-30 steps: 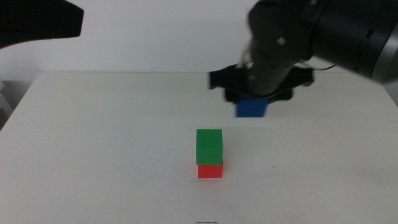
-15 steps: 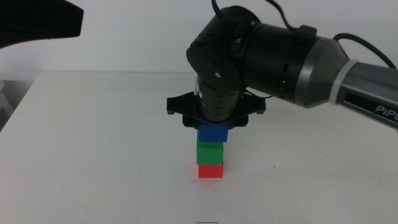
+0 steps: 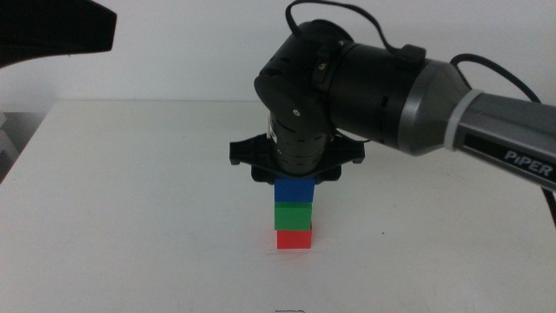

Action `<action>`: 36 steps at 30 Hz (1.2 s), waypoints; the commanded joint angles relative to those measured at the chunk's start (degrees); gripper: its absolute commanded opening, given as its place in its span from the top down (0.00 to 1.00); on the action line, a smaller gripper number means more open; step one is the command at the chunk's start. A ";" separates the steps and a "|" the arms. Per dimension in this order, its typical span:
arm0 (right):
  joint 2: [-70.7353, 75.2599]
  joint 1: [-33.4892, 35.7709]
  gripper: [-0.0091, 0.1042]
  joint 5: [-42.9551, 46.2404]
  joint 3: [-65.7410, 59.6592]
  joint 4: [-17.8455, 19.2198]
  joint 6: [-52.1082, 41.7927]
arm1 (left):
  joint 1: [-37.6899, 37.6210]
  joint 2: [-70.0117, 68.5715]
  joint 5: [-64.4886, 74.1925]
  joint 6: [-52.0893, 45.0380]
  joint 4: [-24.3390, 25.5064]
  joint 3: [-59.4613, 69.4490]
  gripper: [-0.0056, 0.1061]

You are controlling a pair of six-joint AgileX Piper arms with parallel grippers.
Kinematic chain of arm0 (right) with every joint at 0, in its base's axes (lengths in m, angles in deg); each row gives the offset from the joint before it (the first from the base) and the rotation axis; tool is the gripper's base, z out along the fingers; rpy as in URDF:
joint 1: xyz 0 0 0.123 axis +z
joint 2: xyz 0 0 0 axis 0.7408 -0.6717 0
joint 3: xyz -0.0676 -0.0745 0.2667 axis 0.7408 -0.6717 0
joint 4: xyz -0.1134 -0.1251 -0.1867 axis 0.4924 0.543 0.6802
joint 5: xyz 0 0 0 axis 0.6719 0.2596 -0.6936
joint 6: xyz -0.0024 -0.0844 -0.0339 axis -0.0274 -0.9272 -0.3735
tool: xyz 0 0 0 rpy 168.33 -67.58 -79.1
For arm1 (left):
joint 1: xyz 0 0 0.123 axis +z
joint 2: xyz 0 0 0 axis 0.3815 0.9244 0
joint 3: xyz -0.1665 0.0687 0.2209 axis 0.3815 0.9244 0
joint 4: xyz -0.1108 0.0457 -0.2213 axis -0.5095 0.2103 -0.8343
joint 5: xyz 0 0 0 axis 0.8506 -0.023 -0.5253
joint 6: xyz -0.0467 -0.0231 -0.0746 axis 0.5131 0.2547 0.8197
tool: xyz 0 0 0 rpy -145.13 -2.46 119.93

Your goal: Stack red cubes first, then green, then blue cubes in a specific spot.

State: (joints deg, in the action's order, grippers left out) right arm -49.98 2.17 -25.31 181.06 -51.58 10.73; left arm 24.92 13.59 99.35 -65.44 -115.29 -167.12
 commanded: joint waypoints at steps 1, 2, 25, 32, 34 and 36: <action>2.56 0.02 0.93 -0.31 1.97 2.18 -0.29 | -0.04 -0.37 3.02 0.02 -3.25 -1.36 0.11; 2.35 0.02 0.93 -0.53 1.97 2.18 -0.29 | -0.04 -0.37 3.02 0.02 -3.25 -1.36 0.11; 1.55 0.06 0.11 -5.46 4.81 0.34 -4.66 | -0.04 -0.37 3.02 0.02 -3.25 -1.36 0.11; 4.42 0.06 0.11 -9.64 11.08 -5.20 -6.98 | -0.04 -0.37 3.02 0.02 -3.25 -1.36 0.11; 6.47 0.06 0.11 -9.64 12.51 -5.87 -7.87 | -0.04 -0.37 3.02 0.02 -3.25 -1.36 0.11; 9.29 0.06 0.11 -9.64 13.21 -4.59 -7.40 | -0.04 -0.37 3.02 0.02 -3.25 -1.36 0.11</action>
State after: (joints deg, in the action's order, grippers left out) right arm -46.17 2.17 -31.22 191.78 -58.43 3.89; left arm 24.92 13.59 99.35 -65.44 -115.29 -167.12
